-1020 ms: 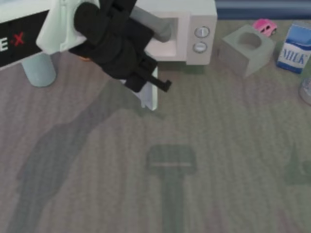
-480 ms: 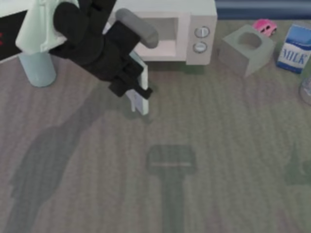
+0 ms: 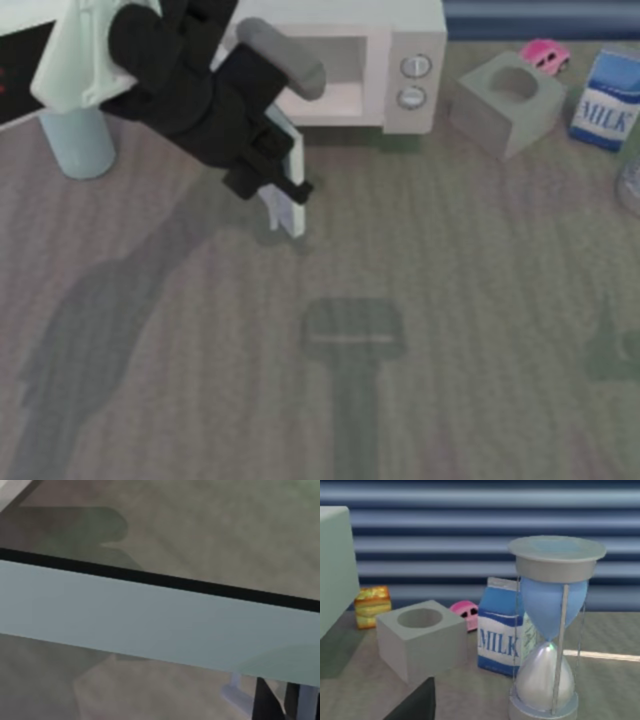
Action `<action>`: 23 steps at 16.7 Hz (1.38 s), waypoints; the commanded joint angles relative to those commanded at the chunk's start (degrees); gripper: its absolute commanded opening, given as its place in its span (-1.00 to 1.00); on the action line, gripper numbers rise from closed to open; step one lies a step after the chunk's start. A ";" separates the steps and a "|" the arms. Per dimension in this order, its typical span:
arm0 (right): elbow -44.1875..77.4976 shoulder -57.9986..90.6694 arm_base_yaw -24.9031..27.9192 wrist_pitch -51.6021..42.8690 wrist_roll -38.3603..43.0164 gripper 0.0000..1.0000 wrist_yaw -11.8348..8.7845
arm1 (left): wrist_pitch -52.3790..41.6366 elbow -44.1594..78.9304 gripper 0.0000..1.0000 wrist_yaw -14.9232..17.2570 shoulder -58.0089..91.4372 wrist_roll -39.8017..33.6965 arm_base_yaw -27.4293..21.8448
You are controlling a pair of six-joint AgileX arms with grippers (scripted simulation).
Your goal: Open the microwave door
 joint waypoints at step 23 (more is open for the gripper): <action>0.00 0.00 0.00 0.00 0.00 1.00 0.00 | -1.44 -1.02 -1.00 3.37 -1.15 6.57 2.47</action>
